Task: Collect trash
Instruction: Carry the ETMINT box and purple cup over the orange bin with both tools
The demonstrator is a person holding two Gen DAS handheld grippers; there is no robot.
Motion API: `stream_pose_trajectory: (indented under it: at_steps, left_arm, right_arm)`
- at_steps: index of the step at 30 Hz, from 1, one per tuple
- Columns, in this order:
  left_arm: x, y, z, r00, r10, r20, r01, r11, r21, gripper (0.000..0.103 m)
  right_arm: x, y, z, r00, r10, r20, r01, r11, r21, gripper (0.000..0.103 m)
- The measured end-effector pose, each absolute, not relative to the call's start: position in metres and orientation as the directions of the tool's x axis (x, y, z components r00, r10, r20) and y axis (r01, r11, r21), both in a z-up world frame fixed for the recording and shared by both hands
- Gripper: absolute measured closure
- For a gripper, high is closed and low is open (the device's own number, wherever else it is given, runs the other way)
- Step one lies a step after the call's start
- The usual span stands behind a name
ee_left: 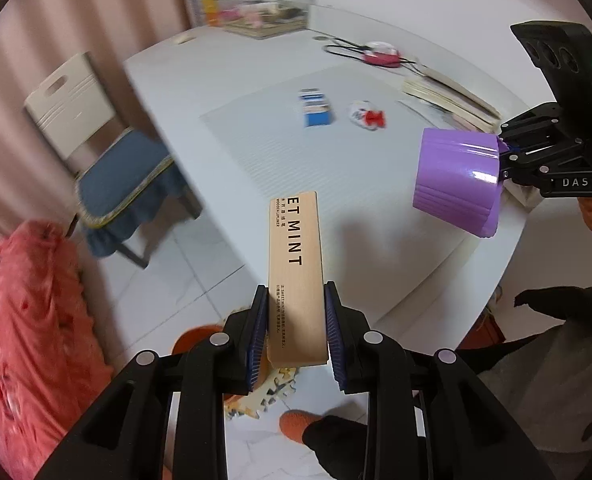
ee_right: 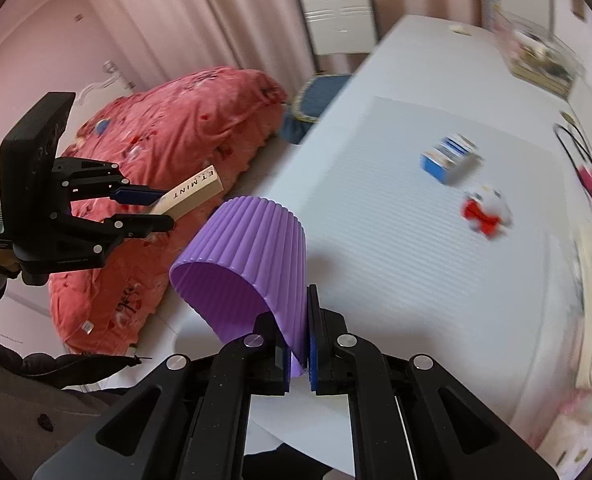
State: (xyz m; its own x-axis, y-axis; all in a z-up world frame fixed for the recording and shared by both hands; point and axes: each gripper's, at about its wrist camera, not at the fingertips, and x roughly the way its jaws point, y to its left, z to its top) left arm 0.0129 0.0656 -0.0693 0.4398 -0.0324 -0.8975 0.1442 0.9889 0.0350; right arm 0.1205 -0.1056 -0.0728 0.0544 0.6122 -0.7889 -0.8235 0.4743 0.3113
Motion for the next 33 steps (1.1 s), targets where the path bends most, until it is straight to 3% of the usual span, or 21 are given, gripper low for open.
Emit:
stream_pose_trajectory:
  at_steps: [23,30,33]
  left_arm:
    - [-0.089,0.203,-0.087,0.391,0.087,-0.916,-0.201,0.980,0.008,0.074]
    - [-0.078,0.256,-0.131,0.393,0.005,-0.919,-0.254,0.961,-0.104,0.074]
    - [-0.066,0.274,-0.146,0.392,0.018,-0.920,-0.244,0.966,-0.085,0.074]
  right_arm:
    - [0.036,0.128,-0.063,-0.162,0.603,-0.781,-0.938,0.152,0.312,0.096]
    - [0.035,0.216,-0.119,-0.179,0.570,-0.802,-0.927,0.175,0.332,0.100]
    - [0.040,0.240,-0.142,-0.180,0.541,-0.822,-0.929,0.182,0.323,0.100]
